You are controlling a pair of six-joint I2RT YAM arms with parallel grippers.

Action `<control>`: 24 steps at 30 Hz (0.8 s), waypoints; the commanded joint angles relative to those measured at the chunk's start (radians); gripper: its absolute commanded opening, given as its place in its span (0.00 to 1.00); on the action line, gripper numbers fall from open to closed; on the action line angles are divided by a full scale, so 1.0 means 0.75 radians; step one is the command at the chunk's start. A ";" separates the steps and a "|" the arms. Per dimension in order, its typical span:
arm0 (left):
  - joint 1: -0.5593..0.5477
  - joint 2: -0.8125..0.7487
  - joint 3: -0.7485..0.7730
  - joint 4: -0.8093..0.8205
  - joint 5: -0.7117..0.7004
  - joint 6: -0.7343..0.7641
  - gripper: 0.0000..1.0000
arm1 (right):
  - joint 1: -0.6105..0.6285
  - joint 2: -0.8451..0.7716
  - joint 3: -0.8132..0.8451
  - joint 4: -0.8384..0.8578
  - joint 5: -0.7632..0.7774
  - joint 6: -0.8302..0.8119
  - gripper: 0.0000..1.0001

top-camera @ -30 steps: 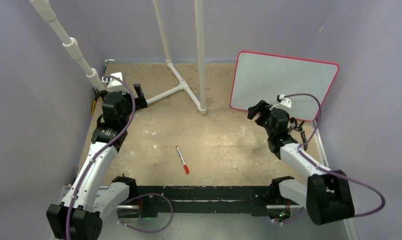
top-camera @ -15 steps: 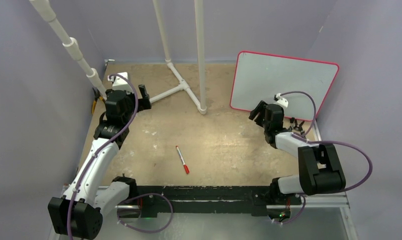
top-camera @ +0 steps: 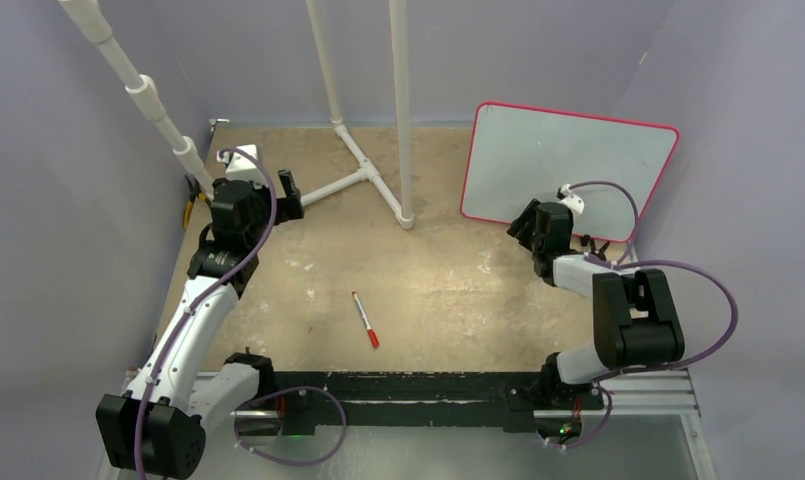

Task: Write a sentence on the whiteboard
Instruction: Move the whiteboard stand to the center of the board.

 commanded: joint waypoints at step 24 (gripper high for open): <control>0.007 0.026 0.044 0.014 0.048 -0.035 0.96 | 0.031 0.193 0.140 0.133 -0.193 -0.090 0.45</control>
